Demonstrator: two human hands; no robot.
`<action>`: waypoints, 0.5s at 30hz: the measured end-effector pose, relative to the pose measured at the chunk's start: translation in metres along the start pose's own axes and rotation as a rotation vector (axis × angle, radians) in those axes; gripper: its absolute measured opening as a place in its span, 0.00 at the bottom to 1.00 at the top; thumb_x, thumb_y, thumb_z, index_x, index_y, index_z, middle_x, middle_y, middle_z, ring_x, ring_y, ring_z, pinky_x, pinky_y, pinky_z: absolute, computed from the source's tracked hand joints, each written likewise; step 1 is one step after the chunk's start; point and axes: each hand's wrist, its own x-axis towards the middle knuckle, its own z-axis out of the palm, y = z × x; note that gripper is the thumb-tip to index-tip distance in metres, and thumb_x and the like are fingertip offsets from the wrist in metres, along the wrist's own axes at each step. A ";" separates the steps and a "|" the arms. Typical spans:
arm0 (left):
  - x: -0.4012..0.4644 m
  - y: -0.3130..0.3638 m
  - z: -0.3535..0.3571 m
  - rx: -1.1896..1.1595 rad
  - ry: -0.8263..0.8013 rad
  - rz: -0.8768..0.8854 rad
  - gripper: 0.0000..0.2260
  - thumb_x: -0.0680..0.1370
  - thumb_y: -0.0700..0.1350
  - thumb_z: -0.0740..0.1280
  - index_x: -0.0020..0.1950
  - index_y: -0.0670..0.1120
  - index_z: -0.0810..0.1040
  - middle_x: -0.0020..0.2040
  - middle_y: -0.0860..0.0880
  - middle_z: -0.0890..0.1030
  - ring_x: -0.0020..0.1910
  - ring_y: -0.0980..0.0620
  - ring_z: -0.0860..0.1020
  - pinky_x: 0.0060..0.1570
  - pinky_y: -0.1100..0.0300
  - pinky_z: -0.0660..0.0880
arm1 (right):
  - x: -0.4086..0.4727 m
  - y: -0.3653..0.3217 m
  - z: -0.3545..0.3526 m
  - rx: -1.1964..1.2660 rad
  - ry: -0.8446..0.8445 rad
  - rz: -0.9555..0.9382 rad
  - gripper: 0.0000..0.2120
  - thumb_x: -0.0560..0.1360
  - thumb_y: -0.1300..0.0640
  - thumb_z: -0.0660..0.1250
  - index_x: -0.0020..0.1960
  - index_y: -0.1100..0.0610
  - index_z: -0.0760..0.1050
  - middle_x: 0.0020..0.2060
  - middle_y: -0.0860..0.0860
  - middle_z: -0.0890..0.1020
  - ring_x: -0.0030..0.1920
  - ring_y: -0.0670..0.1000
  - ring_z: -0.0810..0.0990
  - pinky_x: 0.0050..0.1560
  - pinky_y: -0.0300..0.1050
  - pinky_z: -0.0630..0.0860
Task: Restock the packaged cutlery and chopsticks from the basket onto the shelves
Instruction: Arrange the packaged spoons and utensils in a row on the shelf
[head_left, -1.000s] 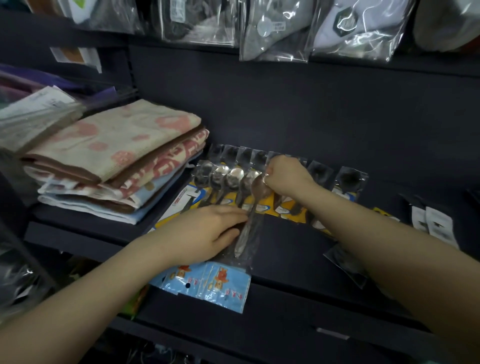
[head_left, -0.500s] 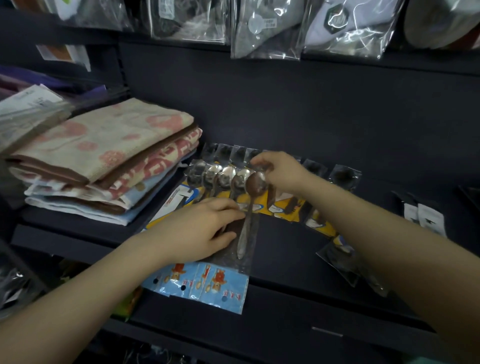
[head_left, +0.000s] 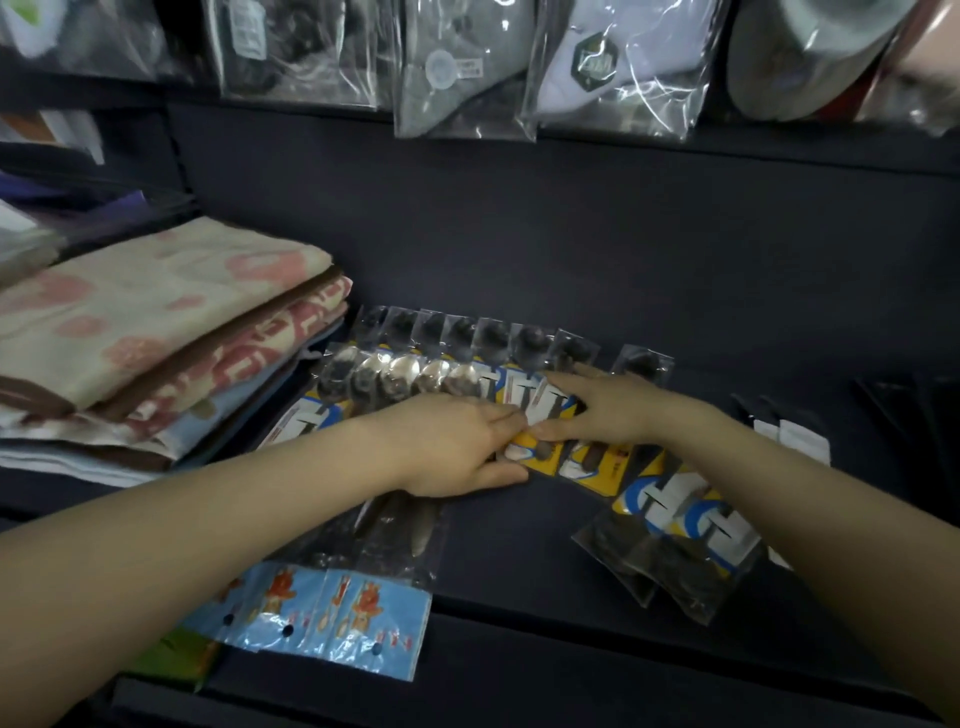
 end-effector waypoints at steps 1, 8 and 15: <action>0.000 -0.001 0.001 -0.012 0.000 0.003 0.28 0.78 0.60 0.52 0.73 0.47 0.57 0.74 0.49 0.61 0.70 0.49 0.64 0.67 0.54 0.65 | -0.001 0.005 -0.003 -0.012 -0.026 -0.017 0.42 0.68 0.29 0.58 0.76 0.42 0.48 0.78 0.49 0.48 0.77 0.52 0.50 0.76 0.54 0.47; 0.005 0.000 0.000 -0.002 0.019 -0.019 0.33 0.73 0.68 0.48 0.68 0.48 0.65 0.69 0.51 0.67 0.65 0.48 0.70 0.62 0.52 0.69 | -0.008 0.016 -0.016 0.062 -0.013 -0.070 0.34 0.72 0.37 0.63 0.74 0.44 0.57 0.77 0.48 0.53 0.76 0.53 0.51 0.75 0.53 0.47; 0.030 0.016 -0.010 -0.060 -0.002 0.037 0.29 0.75 0.61 0.58 0.73 0.52 0.57 0.76 0.55 0.54 0.71 0.51 0.63 0.63 0.51 0.69 | 0.004 0.081 -0.022 0.271 0.382 0.354 0.23 0.77 0.53 0.64 0.67 0.62 0.67 0.64 0.62 0.73 0.63 0.62 0.72 0.63 0.53 0.70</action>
